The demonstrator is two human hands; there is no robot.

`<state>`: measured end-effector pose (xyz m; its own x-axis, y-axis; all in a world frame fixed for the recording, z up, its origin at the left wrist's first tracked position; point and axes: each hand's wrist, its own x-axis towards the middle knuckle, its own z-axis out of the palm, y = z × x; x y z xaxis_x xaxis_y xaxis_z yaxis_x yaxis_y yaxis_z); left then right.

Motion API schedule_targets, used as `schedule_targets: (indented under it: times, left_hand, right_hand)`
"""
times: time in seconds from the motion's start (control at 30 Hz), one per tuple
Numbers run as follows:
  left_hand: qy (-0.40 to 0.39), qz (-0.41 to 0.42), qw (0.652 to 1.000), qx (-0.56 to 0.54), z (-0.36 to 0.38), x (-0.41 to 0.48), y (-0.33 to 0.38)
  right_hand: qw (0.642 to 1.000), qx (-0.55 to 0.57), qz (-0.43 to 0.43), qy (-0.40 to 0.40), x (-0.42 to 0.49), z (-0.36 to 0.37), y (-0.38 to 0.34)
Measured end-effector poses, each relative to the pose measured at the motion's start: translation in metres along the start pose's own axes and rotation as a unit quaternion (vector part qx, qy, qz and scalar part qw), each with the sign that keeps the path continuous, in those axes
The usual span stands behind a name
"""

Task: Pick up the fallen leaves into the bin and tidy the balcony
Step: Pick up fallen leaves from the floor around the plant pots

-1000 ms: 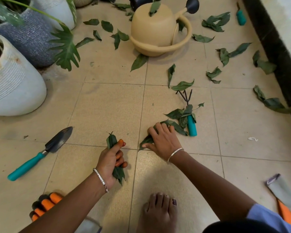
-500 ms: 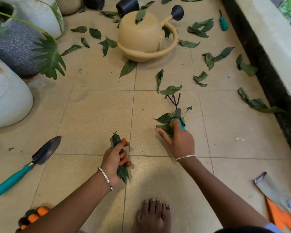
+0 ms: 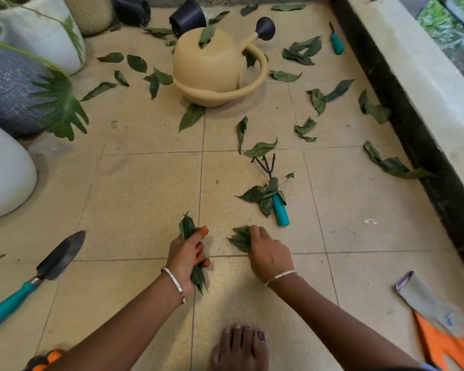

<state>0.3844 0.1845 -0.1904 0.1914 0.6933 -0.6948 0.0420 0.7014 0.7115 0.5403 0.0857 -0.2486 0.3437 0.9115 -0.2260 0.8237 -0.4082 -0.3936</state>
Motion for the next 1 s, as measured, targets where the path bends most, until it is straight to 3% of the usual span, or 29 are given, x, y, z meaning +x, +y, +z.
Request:
schedule_targets:
  times: [0.2, 0.37, 0.5, 0.57, 0.63, 0.87, 1.0]
  left_hand:
    - [-0.036, 0.028, 0.998, 0.035, 0.038, 0.011, 0.008]
    - [-0.044, 0.030, 0.998, 0.047, 0.058, 0.020, 0.009]
    - [-0.058, 0.019, 0.997, 0.039, 0.067, 0.018, 0.005]
    - [-0.071, 0.015, 0.997, 0.034, 0.070, 0.015, 0.005]
    - [-0.082, 0.008, 0.996, 0.029, 0.074, 0.013, 0.005]
    - [-0.116, -0.068, 0.989, -0.054, 0.112, 0.012, 0.028]
    - [-0.116, -0.124, 0.975, -0.142, 0.138, -0.006, 0.054]
  right_hand:
    - [0.996, 0.048, 0.073, -0.005, 0.003, -0.016, 0.018]
    - [0.998, 0.028, 0.046, -0.045, -0.009, -0.020, 0.020]
    - [0.979, 0.168, 0.105, 0.035, -0.022, -0.030, 0.031]
    - [0.909, 0.357, 0.199, 0.079, -0.023, -0.049, 0.031]
    - [0.801, 0.524, 0.276, 0.083, -0.018, -0.071, 0.030]
    - [0.492, 0.800, 0.333, 0.082, 0.010, -0.131, 0.040]
    - [0.399, 0.857, 0.321, 0.062, 0.011, -0.159, 0.032]
